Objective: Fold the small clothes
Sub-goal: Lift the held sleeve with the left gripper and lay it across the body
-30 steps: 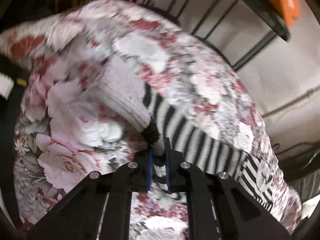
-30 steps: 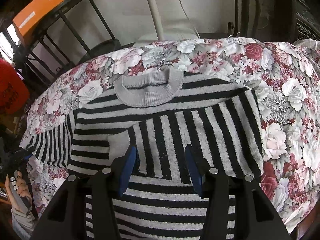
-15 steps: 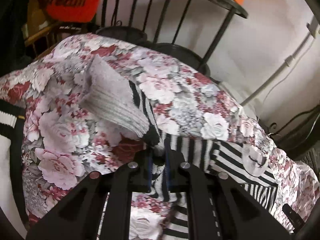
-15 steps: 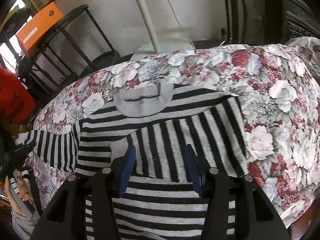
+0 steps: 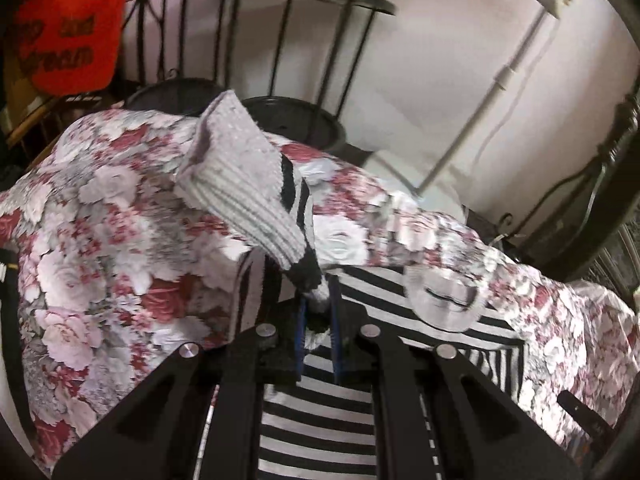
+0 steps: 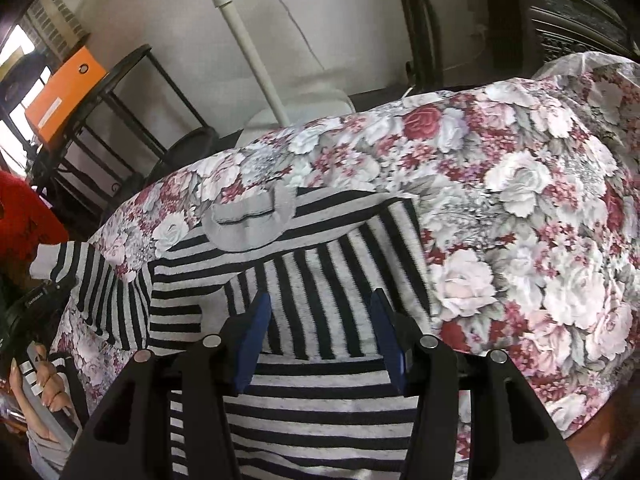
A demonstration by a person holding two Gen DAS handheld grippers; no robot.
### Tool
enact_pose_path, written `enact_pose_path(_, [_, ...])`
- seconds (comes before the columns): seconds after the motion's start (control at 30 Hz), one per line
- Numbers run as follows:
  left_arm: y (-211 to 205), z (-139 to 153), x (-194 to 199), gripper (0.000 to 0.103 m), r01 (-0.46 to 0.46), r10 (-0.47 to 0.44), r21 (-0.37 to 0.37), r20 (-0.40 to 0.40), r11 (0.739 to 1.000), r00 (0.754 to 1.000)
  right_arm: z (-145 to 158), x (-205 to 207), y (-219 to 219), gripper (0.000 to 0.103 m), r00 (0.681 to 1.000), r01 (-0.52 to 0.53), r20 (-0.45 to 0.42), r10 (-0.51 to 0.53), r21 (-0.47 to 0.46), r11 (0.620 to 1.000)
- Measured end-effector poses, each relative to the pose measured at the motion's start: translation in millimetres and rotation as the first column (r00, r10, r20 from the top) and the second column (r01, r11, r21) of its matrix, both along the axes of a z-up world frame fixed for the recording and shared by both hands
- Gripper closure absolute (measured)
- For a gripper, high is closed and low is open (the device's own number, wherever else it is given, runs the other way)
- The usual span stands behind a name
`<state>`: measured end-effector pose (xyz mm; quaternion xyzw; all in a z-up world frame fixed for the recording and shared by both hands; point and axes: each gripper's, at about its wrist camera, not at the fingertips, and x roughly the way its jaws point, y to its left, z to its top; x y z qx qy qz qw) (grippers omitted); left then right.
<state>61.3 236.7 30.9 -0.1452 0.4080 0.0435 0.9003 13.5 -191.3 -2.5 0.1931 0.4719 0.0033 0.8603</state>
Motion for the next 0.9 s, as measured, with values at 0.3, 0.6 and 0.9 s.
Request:
enact_pose_path(0.3, [-78, -9, 4, 0.094, 0.130, -0.130, 0.063, -0.016, 0.989, 0.991, 1, -20, -39, 0.047, 0.998, 0.055, -0.001, -0.055, 0.007, 0.998])
enact_pose_path(0.6, [-167, -48, -3, 0.094, 0.317, -0.302, 0.171, -0.108, 0.933, 0.947, -3, -34, -76, 0.046, 0.993, 0.118, -0.011, -0.118, 0.035, 0.992])
enact_pose_path(0.9, [-216, -136, -24, 0.070, 0.493, -0.401, 0.236, -0.350, 0.837, 0.847, -13, -27, -80, 0.046, 0.989, 0.142, -0.044, -0.139, 0.081, 0.986])
